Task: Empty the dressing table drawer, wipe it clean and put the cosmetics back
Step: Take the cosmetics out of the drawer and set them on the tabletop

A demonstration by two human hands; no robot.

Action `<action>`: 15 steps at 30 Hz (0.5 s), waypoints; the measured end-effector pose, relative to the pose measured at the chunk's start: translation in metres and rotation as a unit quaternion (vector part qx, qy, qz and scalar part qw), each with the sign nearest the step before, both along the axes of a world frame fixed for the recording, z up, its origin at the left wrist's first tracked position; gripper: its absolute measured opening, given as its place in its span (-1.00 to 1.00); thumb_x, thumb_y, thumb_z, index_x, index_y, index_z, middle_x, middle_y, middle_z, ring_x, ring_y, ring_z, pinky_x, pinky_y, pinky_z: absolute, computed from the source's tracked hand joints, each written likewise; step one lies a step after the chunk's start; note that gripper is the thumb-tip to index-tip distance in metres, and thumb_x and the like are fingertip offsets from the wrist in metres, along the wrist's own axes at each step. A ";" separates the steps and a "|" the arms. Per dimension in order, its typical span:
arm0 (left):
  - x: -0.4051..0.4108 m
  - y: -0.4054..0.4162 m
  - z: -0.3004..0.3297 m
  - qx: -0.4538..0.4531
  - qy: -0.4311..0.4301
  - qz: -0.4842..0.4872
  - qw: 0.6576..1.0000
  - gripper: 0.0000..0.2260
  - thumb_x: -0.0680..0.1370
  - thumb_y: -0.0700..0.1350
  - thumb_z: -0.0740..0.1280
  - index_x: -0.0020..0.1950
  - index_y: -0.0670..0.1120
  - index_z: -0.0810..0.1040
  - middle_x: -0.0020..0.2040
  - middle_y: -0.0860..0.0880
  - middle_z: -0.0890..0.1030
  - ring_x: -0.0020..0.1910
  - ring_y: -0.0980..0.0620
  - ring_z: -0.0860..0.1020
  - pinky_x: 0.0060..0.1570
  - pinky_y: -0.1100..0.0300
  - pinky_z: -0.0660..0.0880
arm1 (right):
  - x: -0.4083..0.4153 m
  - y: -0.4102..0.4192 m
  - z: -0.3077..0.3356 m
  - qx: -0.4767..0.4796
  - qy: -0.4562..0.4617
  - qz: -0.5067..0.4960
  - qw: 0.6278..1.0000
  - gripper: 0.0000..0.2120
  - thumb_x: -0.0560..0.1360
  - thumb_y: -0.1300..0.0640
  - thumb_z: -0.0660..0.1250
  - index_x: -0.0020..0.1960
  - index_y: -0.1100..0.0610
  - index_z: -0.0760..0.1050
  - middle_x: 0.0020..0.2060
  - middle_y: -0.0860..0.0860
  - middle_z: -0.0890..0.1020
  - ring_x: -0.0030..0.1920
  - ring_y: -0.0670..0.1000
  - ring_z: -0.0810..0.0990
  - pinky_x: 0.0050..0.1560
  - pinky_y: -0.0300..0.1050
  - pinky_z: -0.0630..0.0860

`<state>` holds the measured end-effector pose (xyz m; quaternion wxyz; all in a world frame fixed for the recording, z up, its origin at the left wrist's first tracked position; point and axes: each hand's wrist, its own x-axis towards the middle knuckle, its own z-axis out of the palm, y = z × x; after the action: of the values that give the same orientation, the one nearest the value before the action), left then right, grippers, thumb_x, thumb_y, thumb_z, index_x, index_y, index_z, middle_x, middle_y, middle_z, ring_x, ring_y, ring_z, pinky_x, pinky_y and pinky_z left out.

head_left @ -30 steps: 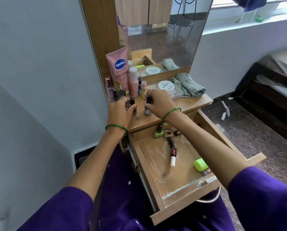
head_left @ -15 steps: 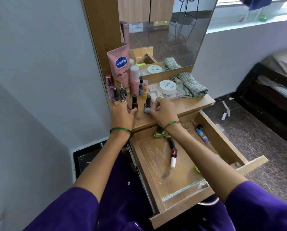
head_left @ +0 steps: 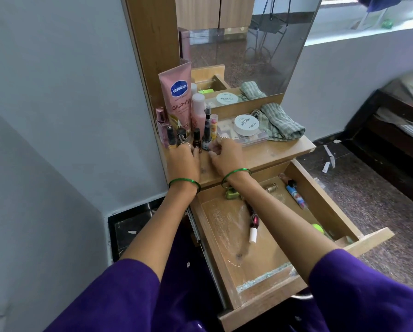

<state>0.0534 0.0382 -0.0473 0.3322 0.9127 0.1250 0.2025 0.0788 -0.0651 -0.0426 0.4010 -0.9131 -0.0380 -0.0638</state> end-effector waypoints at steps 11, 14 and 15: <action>-0.003 -0.004 0.001 0.045 -0.010 -0.022 0.999 -0.80 0.58 -0.14 0.25 -0.07 -0.20 0.63 -0.15 -0.17 0.62 -0.14 -0.12 0.56 -0.28 0.13 0.39 | 0.005 -0.006 0.003 -0.062 0.034 0.052 0.996 -0.72 0.46 0.29 0.29 0.16 0.17 0.55 -0.06 0.11 0.55 -0.11 -0.01 0.49 0.03 -0.26 0.41; -0.006 -0.002 0.002 0.049 -0.013 -0.042 0.998 -0.79 0.59 -0.15 0.22 -0.04 -0.19 0.64 -0.12 -0.16 0.63 -0.14 -0.10 0.57 -0.28 0.18 0.36 | 0.000 -0.017 0.011 -0.051 0.050 0.086 0.994 -0.75 0.48 0.26 0.30 0.15 0.17 0.56 -0.17 0.00 0.52 -0.25 -0.11 0.45 -0.19 -0.44 0.35; -0.007 0.000 0.002 0.047 -0.020 -0.047 0.998 -0.79 0.59 -0.16 0.22 0.01 -0.18 0.64 -0.09 -0.15 0.64 -0.11 -0.09 0.57 -0.25 0.20 0.38 | -0.004 -0.022 0.014 -0.042 0.051 0.091 0.994 -0.78 0.49 0.26 0.31 0.12 0.17 0.57 -0.19 -0.01 0.54 -0.29 -0.14 0.45 -0.22 -0.47 0.36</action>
<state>0.0464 0.0377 -0.0449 0.3001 0.9281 0.0654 0.2104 0.0750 -0.0874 -0.0287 0.3677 -0.9240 -0.1032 0.0214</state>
